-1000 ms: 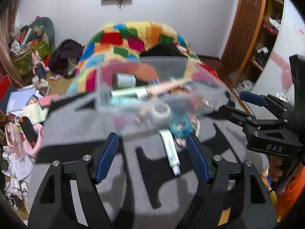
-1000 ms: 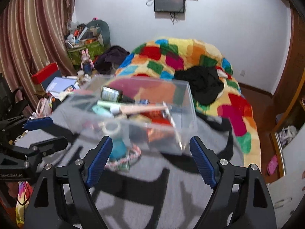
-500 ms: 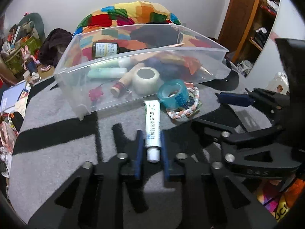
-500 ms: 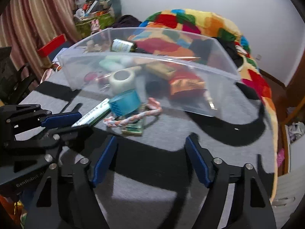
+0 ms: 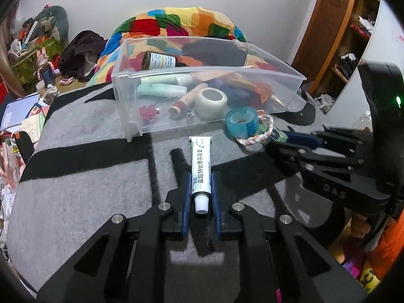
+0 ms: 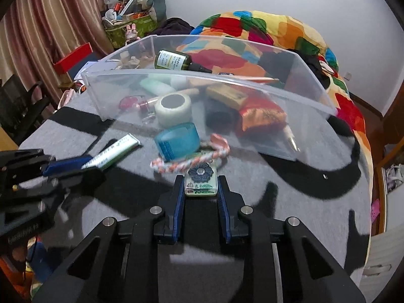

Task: Organize objects
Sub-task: 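Grasp the white toothpaste tube with left gripper while right gripper grasps the green card, then carry the toothpaste tube and green card into the clear box and release them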

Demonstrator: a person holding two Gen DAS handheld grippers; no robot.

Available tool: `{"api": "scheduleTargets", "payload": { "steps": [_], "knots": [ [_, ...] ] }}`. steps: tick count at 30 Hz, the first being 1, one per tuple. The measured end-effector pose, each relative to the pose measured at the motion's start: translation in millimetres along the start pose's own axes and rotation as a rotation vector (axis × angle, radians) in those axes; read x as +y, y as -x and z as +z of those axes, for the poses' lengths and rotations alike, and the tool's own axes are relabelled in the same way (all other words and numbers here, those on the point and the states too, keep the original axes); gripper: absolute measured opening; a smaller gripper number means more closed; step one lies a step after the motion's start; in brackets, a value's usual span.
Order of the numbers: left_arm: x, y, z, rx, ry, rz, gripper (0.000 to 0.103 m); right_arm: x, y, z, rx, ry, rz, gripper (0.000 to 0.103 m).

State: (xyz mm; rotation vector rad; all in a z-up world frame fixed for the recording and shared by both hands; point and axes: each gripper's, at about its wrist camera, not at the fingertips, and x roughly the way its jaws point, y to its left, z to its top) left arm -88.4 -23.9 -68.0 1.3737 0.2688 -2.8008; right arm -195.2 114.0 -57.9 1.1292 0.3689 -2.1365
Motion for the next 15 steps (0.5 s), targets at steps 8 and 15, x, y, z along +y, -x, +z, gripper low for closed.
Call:
{"api": "scheduleTargets", "payload": {
  "steps": [8,15],
  "knots": [
    [-13.9,25.7,1.6,-0.074,-0.043,0.036,0.014,-11.1,21.5,-20.5,-0.025,-0.058,0.019,0.022],
    [-23.4,50.8,10.6,-0.139,-0.066,0.04,0.015,-13.8,51.4,-15.6,-0.105,-0.086,0.036,0.022]
  ]
}}
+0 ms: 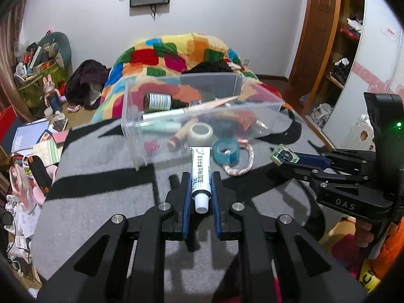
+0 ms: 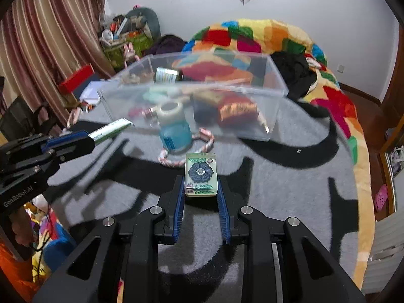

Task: Organize objects
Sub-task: 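Carry the toothpaste tube and green card into the clear box and release them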

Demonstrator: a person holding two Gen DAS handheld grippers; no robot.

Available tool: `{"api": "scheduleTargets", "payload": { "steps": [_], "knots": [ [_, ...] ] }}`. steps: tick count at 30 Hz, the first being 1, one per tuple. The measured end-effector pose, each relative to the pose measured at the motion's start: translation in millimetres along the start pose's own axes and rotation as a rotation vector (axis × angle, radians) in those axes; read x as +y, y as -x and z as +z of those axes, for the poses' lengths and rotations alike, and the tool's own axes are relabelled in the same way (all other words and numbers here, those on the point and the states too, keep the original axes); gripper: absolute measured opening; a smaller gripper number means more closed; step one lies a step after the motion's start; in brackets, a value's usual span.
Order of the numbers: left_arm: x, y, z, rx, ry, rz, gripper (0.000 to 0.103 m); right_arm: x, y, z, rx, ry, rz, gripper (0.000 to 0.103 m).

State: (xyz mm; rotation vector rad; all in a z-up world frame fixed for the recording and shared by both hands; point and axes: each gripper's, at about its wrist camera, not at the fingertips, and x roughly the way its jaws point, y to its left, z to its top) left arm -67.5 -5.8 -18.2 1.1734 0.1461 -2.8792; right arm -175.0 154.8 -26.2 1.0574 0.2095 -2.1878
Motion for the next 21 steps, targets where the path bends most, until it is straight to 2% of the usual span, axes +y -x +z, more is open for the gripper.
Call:
{"api": "scheduleTargets", "payload": {
  "steps": [11,21],
  "knots": [
    [6.7,12.8,30.1,-0.082,0.034,-0.01,0.015,8.3,37.7,40.1,-0.153,0.001,-0.005,0.022],
    [24.3,1.3,57.0,-0.103,0.086,-0.016,0.015,5.4,25.7,69.9,-0.182,0.003,-0.013,0.022]
  ]
}}
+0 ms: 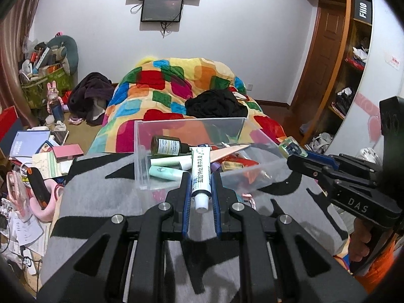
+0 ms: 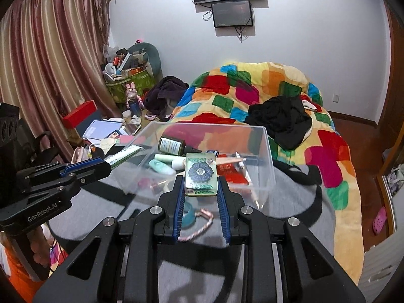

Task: Organize objects
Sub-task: 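Carry the toothpaste tube and green card into the clear box and release them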

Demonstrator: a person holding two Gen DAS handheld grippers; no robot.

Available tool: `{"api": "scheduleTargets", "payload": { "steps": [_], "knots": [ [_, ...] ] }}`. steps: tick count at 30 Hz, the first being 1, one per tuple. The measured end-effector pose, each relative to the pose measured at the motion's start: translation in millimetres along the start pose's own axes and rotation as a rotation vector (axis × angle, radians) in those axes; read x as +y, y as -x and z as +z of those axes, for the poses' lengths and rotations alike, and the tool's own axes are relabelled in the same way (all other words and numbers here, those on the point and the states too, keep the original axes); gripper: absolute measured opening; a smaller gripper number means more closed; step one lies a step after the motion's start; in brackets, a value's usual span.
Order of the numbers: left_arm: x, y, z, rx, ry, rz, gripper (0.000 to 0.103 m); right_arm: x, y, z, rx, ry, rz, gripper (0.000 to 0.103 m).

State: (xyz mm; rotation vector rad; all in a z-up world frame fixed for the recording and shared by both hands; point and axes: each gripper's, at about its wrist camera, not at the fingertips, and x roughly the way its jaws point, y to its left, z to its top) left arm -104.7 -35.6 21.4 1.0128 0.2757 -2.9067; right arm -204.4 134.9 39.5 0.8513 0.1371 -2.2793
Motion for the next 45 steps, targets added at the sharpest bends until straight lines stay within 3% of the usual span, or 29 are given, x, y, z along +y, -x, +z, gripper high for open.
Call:
{"api": "scheduleTargets", "payload": {
  "steps": [18,28,34,45],
  "knots": [
    [14.9,-83.3,19.8,0.137,0.056,0.014,0.015,-16.8,-91.1,11.2,0.143,-0.039,-0.02,0.022],
    [14.0,-85.7,17.1,0.148,0.055,-0.006,0.015,-13.7,-96.2,12.3,0.151,-0.016,-0.028,0.023],
    [9.9,-72.5,17.8,0.132,0.045,-0.012,0.015,-12.9,-81.8,13.6,0.131,-0.003,-0.03,0.036],
    [6.1,-34.2,9.0,0.076,0.045,-0.014,0.043,-1.8,-37.7,-5.1,0.08,0.079,-0.031,0.051]
  ]
}}
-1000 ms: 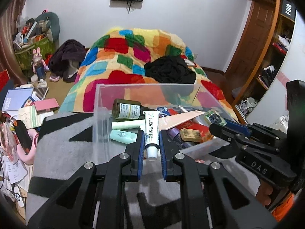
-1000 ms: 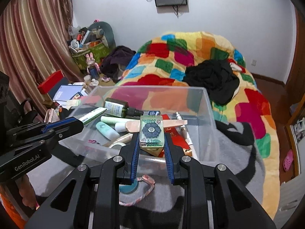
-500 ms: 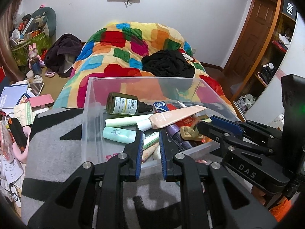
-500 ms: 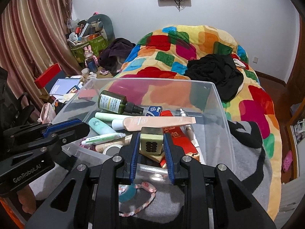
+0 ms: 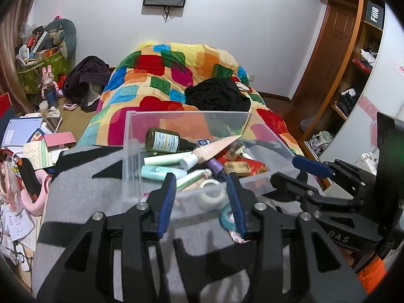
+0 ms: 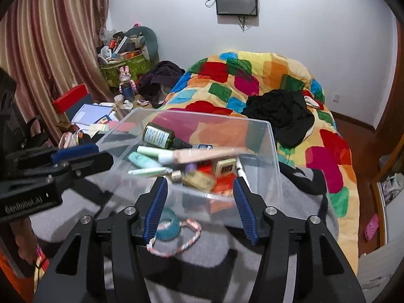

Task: Organize objects
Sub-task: 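Carry the toothpaste tube and green card into the clear box and release them, then grasp the blue tape roll with left gripper while right gripper grasps the braided rope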

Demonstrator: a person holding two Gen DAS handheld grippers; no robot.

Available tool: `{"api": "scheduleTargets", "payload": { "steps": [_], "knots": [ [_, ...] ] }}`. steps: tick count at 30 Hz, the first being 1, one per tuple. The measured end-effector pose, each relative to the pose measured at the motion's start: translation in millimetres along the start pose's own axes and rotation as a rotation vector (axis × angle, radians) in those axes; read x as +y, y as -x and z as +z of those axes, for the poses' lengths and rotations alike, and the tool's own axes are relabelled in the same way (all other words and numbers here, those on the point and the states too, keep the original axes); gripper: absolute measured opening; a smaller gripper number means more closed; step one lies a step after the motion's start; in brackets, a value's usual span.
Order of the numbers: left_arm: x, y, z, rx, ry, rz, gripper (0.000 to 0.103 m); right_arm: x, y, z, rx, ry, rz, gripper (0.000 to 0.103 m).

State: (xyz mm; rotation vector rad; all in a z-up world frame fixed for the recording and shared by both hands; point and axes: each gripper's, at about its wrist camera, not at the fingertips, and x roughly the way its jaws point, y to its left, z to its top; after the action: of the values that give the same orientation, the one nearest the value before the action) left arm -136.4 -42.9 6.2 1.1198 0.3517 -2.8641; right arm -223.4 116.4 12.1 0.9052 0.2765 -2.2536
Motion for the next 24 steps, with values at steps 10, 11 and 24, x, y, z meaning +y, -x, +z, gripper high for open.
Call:
{"api": "scheduleTargets", "payload": {
  "steps": [10,11,24],
  "knots": [
    [-11.9,-10.7,-30.8,0.082,-0.03,0.003,0.044,-1.8,-33.8,-35.9,0.136,0.036,-0.041,0.05],
    [-13.3,-12.5,-34.0,0.092,-0.032,0.0,0.044,-3.7,-37.2,-37.5,0.145,0.031,-0.041,0.048],
    [-32.2,-40.7,-46.1,0.174,-0.08,-0.025,0.052,-4.1,-61.4,-45.6,0.23,0.046,0.03,0.009]
  ]
}}
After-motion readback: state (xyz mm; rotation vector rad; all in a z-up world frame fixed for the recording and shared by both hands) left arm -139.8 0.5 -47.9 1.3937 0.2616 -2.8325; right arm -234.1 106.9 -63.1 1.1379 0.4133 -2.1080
